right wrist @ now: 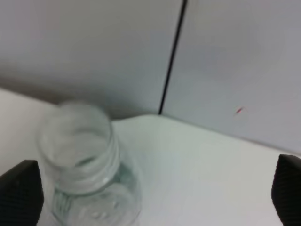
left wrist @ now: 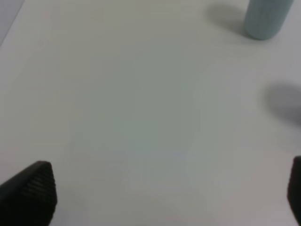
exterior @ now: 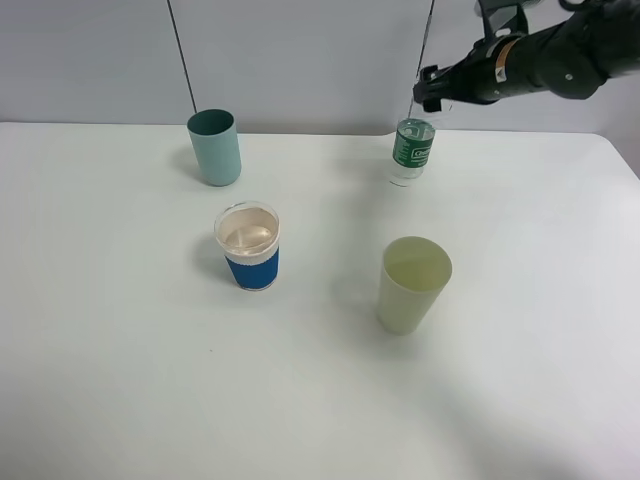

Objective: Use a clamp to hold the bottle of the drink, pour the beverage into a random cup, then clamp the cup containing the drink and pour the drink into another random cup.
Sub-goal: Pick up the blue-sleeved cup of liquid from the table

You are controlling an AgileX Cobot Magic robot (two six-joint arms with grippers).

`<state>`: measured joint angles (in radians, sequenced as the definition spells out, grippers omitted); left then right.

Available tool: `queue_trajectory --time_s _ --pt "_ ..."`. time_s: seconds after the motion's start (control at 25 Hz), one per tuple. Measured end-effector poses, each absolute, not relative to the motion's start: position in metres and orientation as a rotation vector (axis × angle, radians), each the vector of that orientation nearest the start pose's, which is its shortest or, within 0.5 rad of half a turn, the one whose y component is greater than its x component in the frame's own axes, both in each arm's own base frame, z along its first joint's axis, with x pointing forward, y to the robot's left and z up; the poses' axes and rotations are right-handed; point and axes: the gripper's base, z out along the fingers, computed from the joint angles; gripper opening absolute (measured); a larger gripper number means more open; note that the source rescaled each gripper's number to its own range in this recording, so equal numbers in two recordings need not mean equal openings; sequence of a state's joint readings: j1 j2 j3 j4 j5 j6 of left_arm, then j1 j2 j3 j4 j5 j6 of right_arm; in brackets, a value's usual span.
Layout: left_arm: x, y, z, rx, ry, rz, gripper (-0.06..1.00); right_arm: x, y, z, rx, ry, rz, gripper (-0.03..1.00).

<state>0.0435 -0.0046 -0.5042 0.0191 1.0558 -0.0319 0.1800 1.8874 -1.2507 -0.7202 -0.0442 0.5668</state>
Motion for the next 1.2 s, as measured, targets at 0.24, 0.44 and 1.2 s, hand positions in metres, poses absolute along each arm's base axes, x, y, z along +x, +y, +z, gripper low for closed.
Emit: queue_trajectory --time_s 0.24,0.44,1.2 --pt "-0.006 0.001 0.279 -0.077 2.029 0.030 1.00 0.401 0.073 0.284 -0.326 1.939 0.018 0.95" --pt "-0.006 0.001 0.279 -0.077 2.029 0.030 1.00 0.378 0.064 0.328 -0.301 1.879 -0.051 0.95" --pt "-0.006 0.001 0.279 -0.077 2.029 0.030 1.00 0.246 -0.032 0.432 0.192 1.929 -0.282 0.95"
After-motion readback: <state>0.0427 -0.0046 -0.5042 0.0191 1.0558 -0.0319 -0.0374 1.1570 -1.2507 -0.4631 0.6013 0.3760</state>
